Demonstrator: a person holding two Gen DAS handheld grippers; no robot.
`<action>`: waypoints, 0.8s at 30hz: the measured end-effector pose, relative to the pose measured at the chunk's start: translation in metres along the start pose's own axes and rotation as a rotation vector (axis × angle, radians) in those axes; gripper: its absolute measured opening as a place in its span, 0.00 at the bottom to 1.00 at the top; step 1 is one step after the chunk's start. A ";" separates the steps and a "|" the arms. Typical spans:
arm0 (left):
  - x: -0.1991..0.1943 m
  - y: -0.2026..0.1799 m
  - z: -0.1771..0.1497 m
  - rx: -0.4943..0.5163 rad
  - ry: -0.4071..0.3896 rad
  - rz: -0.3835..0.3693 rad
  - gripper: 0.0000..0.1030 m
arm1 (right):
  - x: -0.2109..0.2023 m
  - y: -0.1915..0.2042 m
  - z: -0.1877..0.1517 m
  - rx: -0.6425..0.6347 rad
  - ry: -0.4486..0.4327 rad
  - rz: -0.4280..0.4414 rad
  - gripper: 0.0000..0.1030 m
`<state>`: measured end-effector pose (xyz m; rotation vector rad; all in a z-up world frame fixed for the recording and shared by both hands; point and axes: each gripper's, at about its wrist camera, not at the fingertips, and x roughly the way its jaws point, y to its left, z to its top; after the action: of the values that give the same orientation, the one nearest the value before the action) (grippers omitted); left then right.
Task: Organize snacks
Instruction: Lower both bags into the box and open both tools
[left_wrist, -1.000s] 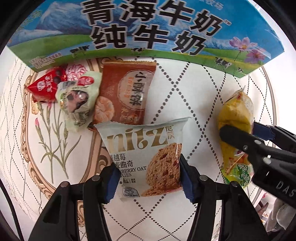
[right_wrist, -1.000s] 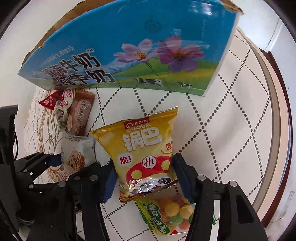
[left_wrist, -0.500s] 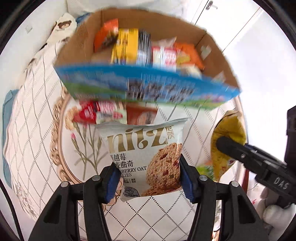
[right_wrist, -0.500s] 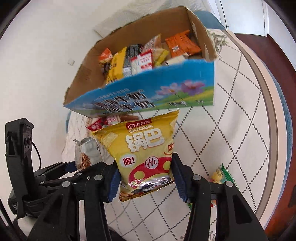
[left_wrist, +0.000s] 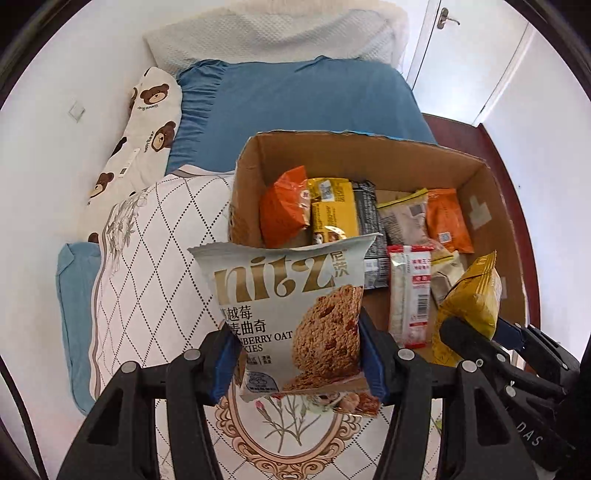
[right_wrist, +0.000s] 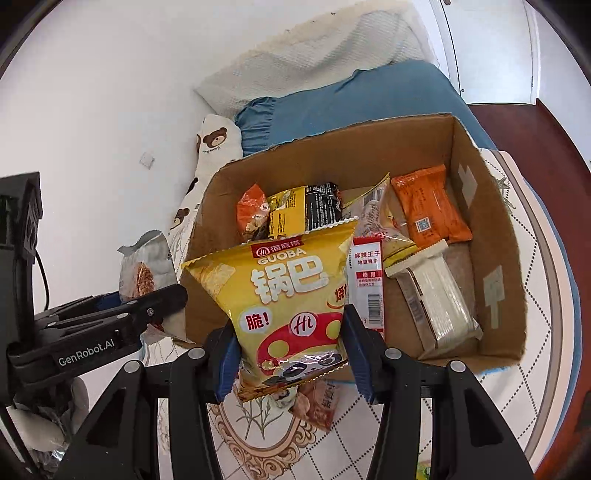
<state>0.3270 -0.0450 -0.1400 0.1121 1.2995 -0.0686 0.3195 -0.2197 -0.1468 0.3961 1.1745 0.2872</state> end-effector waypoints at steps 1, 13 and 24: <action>0.010 0.003 0.005 0.000 0.029 0.007 0.53 | 0.009 0.003 0.004 0.008 0.011 -0.004 0.52; 0.059 0.018 0.017 -0.103 0.149 -0.086 0.72 | 0.078 0.007 0.009 0.074 0.164 -0.008 0.95; 0.037 -0.007 0.008 -0.034 0.055 -0.047 0.80 | 0.056 -0.010 0.010 -0.015 0.102 -0.170 0.97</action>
<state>0.3434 -0.0527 -0.1741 0.0551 1.3582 -0.0840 0.3497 -0.2070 -0.1947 0.2693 1.2971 0.1699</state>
